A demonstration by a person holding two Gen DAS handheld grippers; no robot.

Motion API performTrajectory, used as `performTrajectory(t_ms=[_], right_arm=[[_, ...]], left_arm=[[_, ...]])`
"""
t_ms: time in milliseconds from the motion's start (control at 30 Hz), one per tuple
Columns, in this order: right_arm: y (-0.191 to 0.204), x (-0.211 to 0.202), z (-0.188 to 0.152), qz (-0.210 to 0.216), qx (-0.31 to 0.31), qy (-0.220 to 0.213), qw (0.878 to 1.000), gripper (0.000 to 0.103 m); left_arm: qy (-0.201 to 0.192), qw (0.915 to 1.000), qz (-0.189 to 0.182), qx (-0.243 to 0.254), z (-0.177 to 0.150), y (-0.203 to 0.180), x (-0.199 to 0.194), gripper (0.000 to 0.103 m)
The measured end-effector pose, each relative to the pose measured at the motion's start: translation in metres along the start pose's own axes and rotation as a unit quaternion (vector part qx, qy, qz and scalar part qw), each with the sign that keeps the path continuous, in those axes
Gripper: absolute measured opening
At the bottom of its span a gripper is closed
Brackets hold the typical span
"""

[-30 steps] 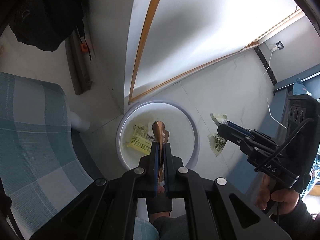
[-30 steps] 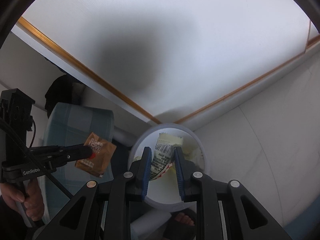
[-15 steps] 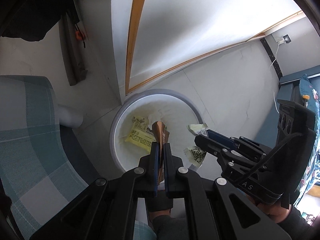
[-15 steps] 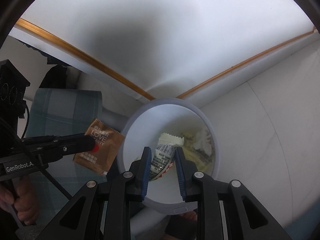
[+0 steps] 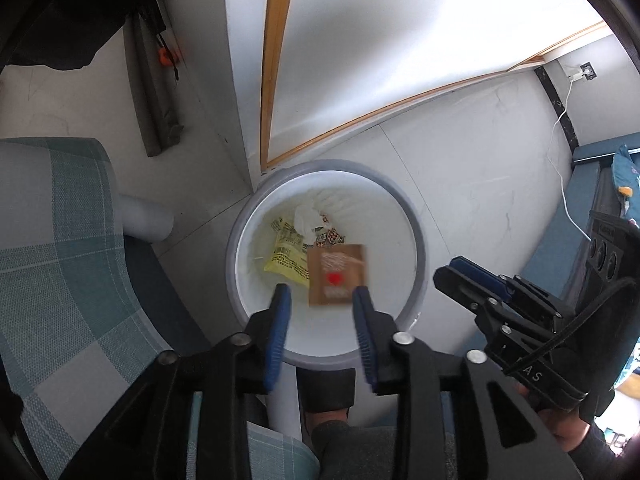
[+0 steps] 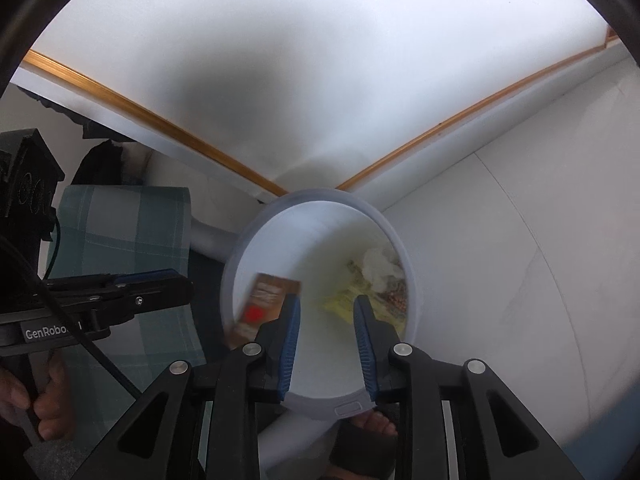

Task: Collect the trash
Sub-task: 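Open both tools to drop the packet and wrappers into the bin, then move both open tools back over the table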

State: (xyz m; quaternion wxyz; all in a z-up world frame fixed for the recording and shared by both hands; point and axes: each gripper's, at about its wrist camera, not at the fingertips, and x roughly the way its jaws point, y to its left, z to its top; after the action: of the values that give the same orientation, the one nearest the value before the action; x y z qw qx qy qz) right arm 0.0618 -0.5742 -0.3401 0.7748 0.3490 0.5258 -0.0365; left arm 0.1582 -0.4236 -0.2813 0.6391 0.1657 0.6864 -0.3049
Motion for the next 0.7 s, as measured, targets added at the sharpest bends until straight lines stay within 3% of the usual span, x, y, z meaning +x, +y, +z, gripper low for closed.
performTrajectory(t_ms=[233, 400, 467, 600, 700], right_arm=[[-0.005, -0.031, -0.004, -0.009, 0.006, -0.025, 1.0, 0.031], [0.006, -0.061, -0.006, -0.012, -0.007, -0.051, 0.999, 0.035], [0.015, -0.076, -0.007, -0.016, -0.017, -0.065, 0.998, 0.035], [0.034, -0.11, -0.008, -0.02, -0.036, -0.098, 0.994, 0.035], [0.054, -0.137, -0.01, -0.026, -0.064, -0.124, 0.99, 0.039]], left_arm=[[-0.028, 0.9992, 0.022, -0.015, -0.008, 0.001, -0.021, 0.044], [-0.078, 0.9954, 0.052, -0.017, -0.024, 0.002, -0.053, 0.046], [-0.103, 0.9926, 0.056, -0.03, -0.03, 0.006, -0.073, 0.048], [-0.16, 0.9835, 0.065, -0.053, -0.046, 0.014, -0.118, 0.066], [-0.203, 0.9749, 0.073, -0.055, -0.063, 0.018, -0.154, 0.067]])
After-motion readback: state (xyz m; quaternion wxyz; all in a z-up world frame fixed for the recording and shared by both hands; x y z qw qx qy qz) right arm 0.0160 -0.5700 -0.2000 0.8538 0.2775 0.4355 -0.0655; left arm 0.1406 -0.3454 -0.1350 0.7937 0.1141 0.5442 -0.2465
